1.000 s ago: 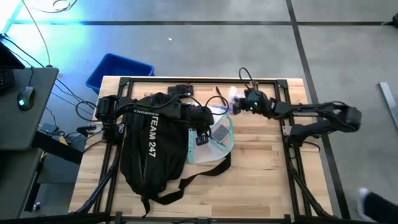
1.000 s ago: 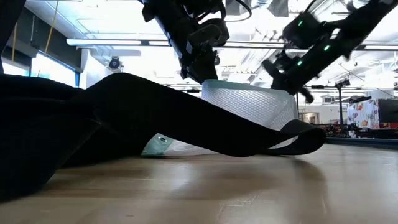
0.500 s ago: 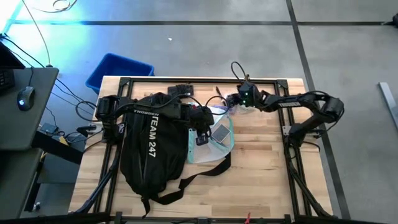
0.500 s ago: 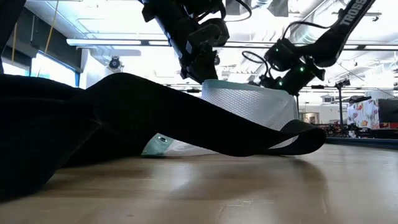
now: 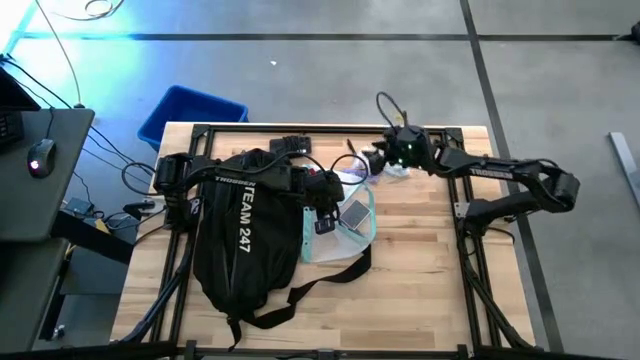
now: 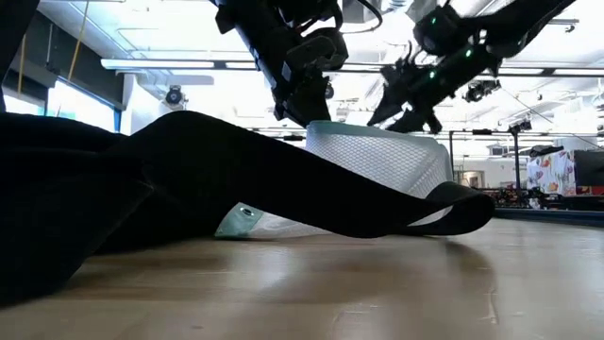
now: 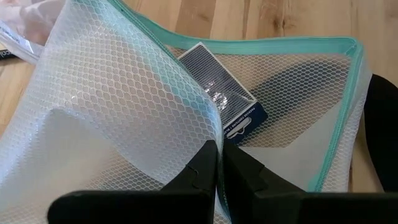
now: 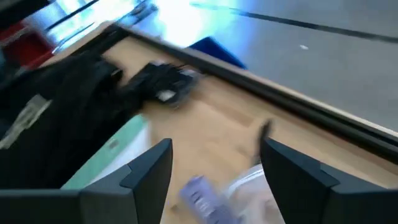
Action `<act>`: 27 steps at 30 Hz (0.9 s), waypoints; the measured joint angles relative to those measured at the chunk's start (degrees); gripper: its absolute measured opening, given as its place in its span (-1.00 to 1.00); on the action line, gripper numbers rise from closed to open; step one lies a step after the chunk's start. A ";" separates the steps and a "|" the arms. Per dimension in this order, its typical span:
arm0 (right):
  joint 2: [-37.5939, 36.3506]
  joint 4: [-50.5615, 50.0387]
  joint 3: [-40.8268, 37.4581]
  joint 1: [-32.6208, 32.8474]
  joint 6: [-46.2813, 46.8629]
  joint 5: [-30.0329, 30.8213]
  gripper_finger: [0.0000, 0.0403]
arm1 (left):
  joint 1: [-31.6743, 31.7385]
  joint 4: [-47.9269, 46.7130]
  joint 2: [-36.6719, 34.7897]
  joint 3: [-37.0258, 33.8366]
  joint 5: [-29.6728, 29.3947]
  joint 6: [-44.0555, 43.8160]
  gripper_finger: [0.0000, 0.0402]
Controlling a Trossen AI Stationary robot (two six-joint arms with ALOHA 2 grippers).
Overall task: Unpack backpack
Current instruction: Remove the dark blue playing card from the transparent zip bag
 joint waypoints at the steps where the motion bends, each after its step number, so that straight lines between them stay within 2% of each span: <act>1: -0.79 -0.06 0.00 2.08 -0.92 0.66 0.12 | 0.00 0.00 0.00 0.00 0.00 0.00 -1.00; 6: -2.65 -0.29 0.00 15.13 -0.62 7.55 0.12 | -0.02 0.02 0.00 0.00 0.00 -0.02 -1.00; 9: -2.65 -1.54 0.00 22.57 2.81 12.01 0.12 | -0.05 -0.03 0.00 0.00 0.01 -0.28 -1.00; 13: -3.06 -4.21 -0.01 30.34 9.63 14.62 0.12 | -0.07 0.00 0.00 0.00 0.02 -1.01 -1.00; 16: -4.64 -6.38 -0.04 35.65 14.88 19.07 0.12 | -0.13 0.08 0.00 0.00 0.48 -1.01 -1.00; 23: -8.06 -12.51 -0.04 46.59 24.60 34.34 0.12 | -0.90 0.00 0.00 0.00 1.01 -1.01 -1.00; 27: -8.08 -14.61 -0.04 49.42 25.76 34.73 0.12 | -1.53 0.04 0.00 0.00 0.98 -1.03 -1.00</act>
